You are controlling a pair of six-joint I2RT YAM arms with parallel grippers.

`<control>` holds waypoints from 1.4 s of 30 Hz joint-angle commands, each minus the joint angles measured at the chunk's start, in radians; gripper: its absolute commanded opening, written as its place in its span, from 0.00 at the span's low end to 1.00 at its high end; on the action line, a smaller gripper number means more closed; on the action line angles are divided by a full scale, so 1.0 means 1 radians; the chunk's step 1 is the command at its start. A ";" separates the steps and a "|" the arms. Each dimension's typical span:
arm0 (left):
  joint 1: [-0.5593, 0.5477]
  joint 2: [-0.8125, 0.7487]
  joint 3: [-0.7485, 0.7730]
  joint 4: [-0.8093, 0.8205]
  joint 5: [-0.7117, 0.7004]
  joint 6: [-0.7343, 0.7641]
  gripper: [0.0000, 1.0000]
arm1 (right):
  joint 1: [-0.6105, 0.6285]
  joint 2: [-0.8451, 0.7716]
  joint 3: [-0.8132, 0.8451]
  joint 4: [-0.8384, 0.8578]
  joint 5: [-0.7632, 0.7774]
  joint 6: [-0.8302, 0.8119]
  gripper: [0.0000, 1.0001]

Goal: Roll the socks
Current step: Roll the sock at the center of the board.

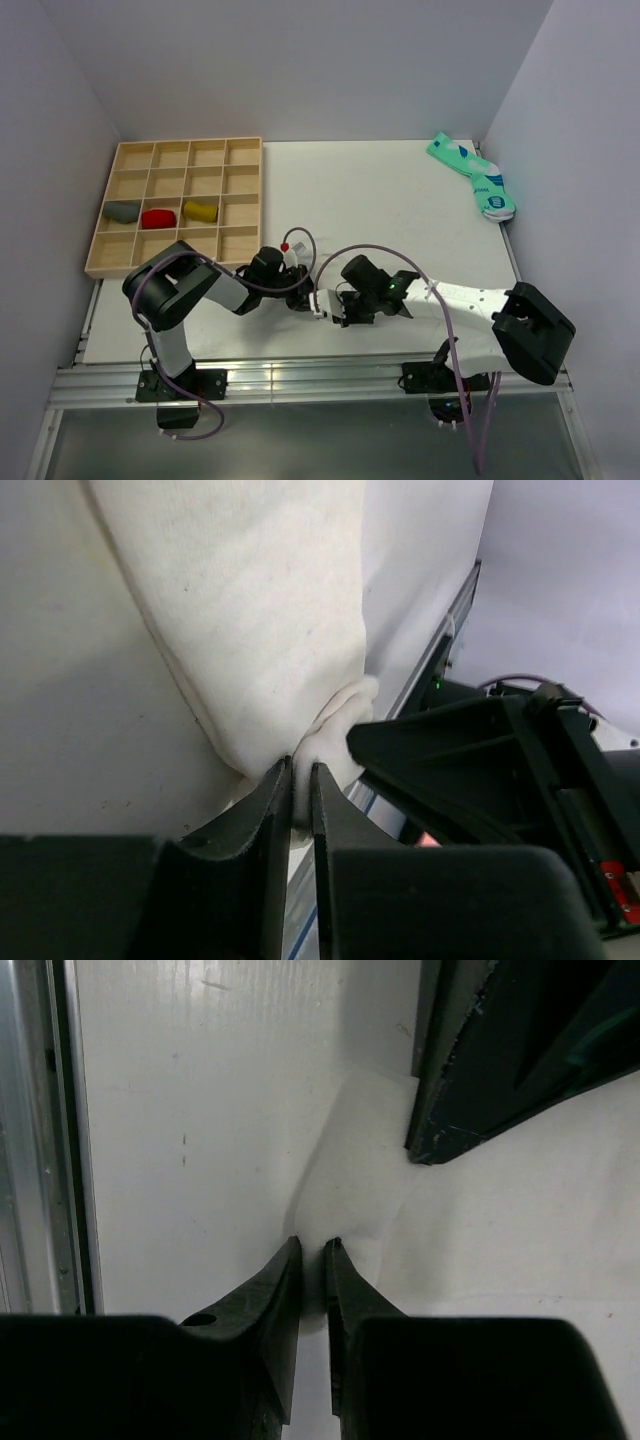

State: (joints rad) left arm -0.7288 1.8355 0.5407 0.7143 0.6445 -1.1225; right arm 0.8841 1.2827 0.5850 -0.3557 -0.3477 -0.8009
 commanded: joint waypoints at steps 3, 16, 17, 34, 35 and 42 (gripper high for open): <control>0.012 -0.116 -0.047 0.056 -0.204 0.039 0.20 | 0.000 0.091 0.067 -0.156 -0.054 0.097 0.16; 0.009 -0.294 -0.218 0.083 -0.408 0.159 0.18 | -0.184 0.420 0.400 -0.497 -0.282 0.048 0.16; 0.011 -0.301 -0.246 0.121 -0.411 0.165 0.18 | -0.195 0.447 0.450 -0.524 -0.299 0.033 0.16; -0.165 -0.323 -0.243 0.309 -0.411 0.518 0.36 | -0.362 0.911 0.883 -0.993 -0.551 -0.093 0.17; -0.166 -0.314 -0.229 0.319 -0.407 0.526 0.37 | -0.364 0.915 0.888 -0.993 -0.554 -0.092 0.17; -0.172 -0.223 -0.170 0.358 -0.355 0.616 0.45 | -0.375 0.934 0.901 -1.008 -0.551 -0.081 0.18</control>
State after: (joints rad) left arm -0.8925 1.5799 0.3378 1.0004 0.2451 -0.5884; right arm 0.5140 2.2139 1.4548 -1.3178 -0.8852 -0.8623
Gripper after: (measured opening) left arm 0.443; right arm 0.178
